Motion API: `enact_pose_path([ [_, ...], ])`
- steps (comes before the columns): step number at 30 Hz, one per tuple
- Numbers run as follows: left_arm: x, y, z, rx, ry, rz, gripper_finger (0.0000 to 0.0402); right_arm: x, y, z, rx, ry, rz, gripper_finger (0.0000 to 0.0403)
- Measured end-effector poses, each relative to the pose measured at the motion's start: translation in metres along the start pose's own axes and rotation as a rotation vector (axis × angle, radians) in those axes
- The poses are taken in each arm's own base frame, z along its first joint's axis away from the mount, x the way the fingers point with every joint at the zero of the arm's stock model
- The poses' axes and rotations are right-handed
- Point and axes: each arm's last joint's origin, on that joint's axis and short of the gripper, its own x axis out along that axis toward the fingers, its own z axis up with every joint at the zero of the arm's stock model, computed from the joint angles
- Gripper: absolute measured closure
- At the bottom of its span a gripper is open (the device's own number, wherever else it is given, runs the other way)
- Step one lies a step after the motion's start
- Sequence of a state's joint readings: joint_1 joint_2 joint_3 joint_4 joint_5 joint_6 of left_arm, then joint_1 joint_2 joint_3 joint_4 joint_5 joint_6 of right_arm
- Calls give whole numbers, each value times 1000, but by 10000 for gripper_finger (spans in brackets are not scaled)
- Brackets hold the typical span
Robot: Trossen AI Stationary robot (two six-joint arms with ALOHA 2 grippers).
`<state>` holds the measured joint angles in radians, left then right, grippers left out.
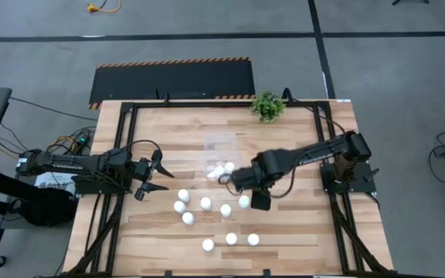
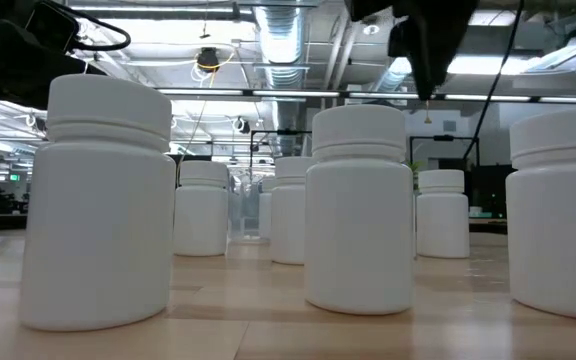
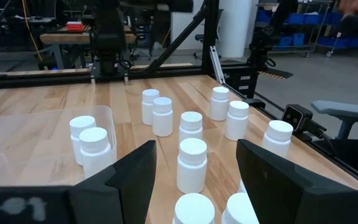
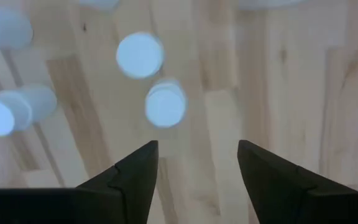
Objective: Pick and place pill bottles into a basket
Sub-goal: Put the pill bottles into the container
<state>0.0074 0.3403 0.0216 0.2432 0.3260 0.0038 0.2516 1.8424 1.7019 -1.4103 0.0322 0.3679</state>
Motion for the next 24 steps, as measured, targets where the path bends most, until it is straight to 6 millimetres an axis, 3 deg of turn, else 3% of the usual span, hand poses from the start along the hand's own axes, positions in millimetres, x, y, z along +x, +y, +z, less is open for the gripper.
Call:
enact_pose_path([
  [7,0,0,0,0,0,0,191,17,17,-5,-24,-25,-16,182],
  [16,0,0,0,-8,-1,0,191,50,15,-8,-69,-13,-46,182],
  [24,0,0,0,-8,-1,0,191,67,14,-10,-76,-16,-45,182],
])
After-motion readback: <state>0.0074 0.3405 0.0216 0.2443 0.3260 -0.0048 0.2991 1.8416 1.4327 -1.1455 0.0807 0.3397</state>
